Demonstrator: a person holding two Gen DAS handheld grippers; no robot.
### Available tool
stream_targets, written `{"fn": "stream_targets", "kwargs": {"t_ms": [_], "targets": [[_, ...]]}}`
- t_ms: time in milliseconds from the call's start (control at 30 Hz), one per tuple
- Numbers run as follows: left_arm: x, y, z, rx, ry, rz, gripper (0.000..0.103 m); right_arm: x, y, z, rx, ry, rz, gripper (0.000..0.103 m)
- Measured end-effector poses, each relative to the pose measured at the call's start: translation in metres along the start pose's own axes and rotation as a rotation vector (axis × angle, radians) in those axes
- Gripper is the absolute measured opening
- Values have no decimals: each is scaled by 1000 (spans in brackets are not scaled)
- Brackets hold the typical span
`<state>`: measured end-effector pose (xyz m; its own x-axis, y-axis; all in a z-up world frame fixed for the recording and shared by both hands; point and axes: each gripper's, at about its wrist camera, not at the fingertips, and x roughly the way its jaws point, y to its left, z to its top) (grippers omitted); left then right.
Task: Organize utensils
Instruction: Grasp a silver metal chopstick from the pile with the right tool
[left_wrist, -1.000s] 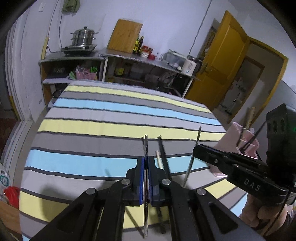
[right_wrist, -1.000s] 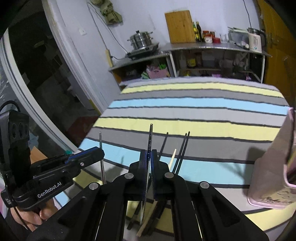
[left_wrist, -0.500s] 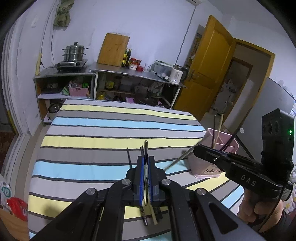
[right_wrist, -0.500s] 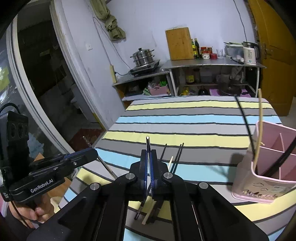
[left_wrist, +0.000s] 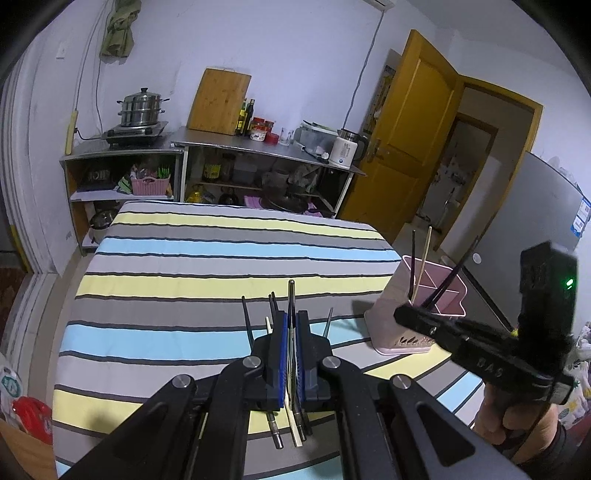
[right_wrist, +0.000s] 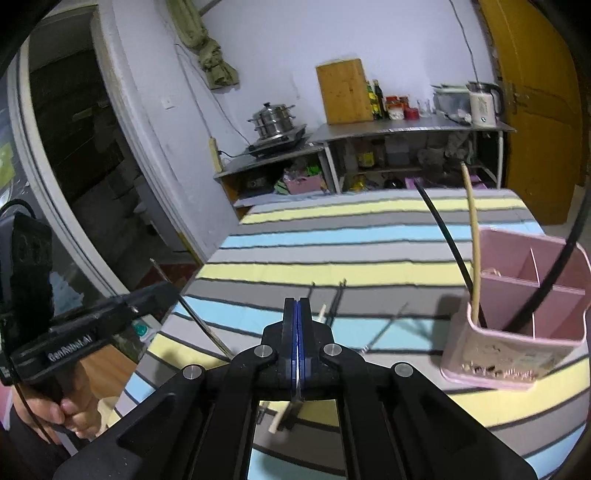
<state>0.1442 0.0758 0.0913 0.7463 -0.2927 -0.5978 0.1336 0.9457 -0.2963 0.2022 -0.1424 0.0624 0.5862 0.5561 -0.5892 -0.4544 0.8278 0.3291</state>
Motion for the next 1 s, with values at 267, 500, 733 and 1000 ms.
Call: {"fn": "stream_targets", "kwargs": {"t_ms": [267, 500, 733, 1000], "targets": [[-8, 16, -6, -46, -23, -13, 3, 46, -27, -32, 90, 130, -93, 12], [-8, 40, -15, -93, -17, -20, 3, 96, -38, -53, 125, 238, -180, 13], [-5, 57, -19, -125, -17, -18, 4, 126, -44, -51, 155, 271, -234, 13], [3, 61, -21, -131, -10, -27, 4, 140, -49, -48, 161, 286, -283, 13]]}}
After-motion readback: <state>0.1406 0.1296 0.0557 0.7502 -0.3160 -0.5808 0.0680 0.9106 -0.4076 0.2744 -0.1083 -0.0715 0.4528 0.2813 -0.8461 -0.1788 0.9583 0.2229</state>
